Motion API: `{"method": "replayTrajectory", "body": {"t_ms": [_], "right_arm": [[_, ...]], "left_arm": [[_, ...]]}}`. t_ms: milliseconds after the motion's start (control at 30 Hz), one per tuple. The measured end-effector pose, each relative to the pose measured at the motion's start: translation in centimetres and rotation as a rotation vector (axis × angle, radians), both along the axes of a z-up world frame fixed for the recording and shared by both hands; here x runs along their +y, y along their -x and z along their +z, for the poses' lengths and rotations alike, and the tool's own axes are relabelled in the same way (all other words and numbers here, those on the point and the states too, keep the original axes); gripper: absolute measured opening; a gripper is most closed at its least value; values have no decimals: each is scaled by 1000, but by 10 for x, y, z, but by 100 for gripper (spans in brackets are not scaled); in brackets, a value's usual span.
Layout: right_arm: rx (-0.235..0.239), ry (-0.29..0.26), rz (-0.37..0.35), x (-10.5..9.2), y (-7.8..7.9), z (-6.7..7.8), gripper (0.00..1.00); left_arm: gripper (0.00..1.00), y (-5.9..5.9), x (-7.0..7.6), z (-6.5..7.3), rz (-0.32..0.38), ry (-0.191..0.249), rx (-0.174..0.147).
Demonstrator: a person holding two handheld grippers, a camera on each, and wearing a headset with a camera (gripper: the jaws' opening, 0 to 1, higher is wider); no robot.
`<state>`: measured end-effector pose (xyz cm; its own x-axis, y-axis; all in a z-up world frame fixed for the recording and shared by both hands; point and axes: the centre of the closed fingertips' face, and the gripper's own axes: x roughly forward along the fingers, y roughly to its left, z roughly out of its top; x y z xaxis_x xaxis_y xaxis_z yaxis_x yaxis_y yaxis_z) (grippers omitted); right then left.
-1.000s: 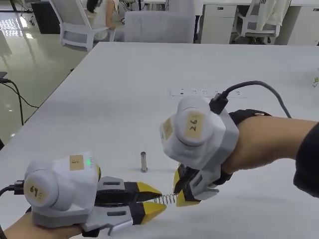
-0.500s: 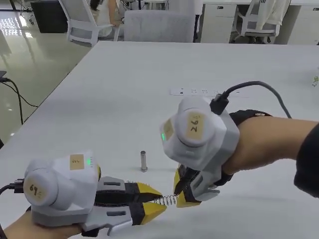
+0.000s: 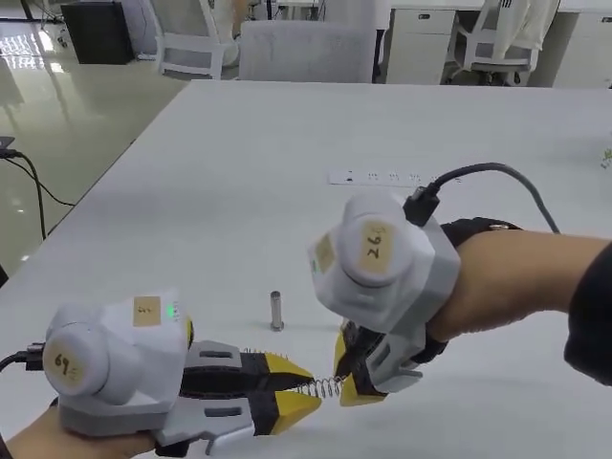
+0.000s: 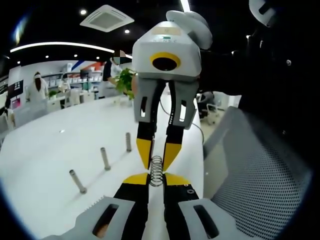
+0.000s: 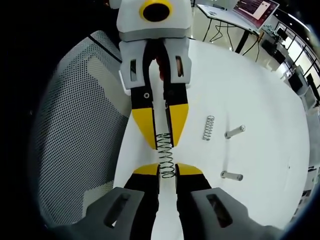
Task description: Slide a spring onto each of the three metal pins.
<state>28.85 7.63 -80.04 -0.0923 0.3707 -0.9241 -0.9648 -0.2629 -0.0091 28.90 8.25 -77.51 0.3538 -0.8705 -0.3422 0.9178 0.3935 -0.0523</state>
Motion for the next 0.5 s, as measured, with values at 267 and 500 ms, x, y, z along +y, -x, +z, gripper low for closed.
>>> {"method": "replayTrajectory", "body": {"t_ms": [267,500], "right_arm": [[1,20,-8,-6,-1,-6,10],[2,9,-11,-6,-1,-5,9]], "left_arm": [[2,0,-1,5,-1,13,-3],[2,1,0,6,1,20,-3]]}}
